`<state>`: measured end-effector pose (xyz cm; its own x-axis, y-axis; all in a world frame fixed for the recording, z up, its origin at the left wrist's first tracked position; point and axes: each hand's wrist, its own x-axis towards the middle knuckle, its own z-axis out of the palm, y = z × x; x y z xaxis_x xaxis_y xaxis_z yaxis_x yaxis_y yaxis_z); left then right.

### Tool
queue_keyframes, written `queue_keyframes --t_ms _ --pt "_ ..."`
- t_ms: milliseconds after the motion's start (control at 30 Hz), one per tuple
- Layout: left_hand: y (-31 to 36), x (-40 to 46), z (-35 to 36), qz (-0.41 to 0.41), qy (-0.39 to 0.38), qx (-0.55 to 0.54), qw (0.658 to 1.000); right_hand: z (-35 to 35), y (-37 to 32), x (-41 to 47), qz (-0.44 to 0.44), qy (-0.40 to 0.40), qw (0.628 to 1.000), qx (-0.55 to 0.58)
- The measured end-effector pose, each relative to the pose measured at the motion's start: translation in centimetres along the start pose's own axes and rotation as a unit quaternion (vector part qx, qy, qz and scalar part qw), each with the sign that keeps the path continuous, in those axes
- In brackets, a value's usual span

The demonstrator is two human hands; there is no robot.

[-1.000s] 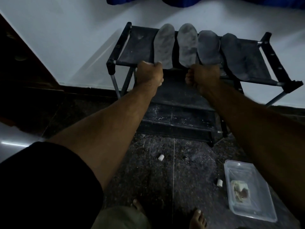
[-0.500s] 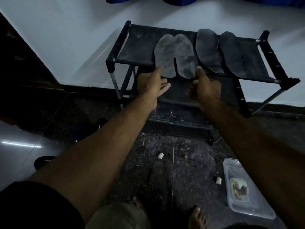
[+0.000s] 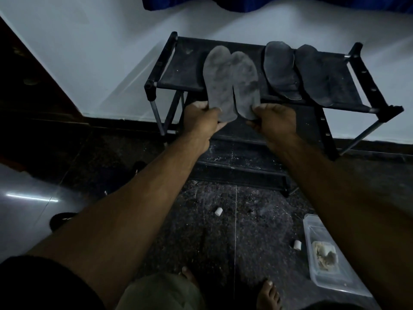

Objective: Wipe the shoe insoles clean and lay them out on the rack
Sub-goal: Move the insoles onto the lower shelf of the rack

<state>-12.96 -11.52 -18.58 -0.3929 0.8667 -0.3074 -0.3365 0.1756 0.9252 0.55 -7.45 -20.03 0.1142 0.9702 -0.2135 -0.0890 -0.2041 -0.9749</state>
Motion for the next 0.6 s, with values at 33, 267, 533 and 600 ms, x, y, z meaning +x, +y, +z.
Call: queue_keyframes --t_ms 33,267,533,600 --pt "-0.3 -0.5 -0.5 0.005 0.0 0.002 1.0 -0.2 0.2 -0.6 -0.011 -0.006 1.0 0.001" --pt "-2.9 -5.0 -5.6 0.03 0.004 0.031 0.999 -2.3 3.0 -6.2 -0.057 -0.058 0.996 -0.033" --pt "-7.5 -9.6 -9.6 -0.011 0.016 0.057 0.998 -3.9 7.7 -11.3 -0.038 -0.085 0.995 -0.02" --pt "-8.6 -10.5 -10.1 -0.029 0.018 0.06 0.998 -4.3 8.7 -12.2 -0.029 -0.084 0.996 -0.023"
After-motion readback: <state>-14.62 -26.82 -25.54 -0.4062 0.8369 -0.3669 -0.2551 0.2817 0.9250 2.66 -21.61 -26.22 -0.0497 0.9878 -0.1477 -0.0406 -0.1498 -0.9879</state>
